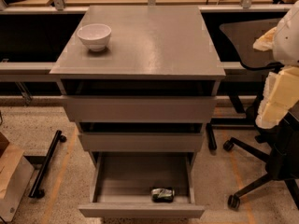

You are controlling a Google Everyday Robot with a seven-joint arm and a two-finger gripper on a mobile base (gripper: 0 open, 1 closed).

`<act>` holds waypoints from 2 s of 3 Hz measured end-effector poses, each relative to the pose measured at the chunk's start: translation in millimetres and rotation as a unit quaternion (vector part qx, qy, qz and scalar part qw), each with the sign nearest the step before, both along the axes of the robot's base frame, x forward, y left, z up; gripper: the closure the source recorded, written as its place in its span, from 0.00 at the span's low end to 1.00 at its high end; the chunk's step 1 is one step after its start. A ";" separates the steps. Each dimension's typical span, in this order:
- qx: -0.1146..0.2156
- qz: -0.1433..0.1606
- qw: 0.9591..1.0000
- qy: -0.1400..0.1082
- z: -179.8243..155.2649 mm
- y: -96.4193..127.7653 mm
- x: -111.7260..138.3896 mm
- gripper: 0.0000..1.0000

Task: Pick green can from bottom drawer and place on counter

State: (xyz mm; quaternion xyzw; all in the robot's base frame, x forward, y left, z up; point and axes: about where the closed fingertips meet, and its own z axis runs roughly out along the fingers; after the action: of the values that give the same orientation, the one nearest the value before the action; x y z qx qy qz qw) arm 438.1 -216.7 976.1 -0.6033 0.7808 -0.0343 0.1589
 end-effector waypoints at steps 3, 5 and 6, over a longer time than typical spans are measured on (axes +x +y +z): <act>-0.008 0.006 1.000 -0.003 -49.5 5.6 18.2 0.00; 0.021 -0.010 1.000 0.011 -74.9 -2.6 34.0 0.00; 0.020 -0.009 1.000 0.011 -74.1 -2.7 33.2 0.00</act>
Offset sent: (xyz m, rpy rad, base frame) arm 0.0165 0.0185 -0.0537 -0.0415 0.0260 0.0642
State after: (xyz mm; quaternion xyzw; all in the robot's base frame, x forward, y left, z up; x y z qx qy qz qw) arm 471.3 -219.4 902.0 -0.5929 0.7887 -0.0134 0.1617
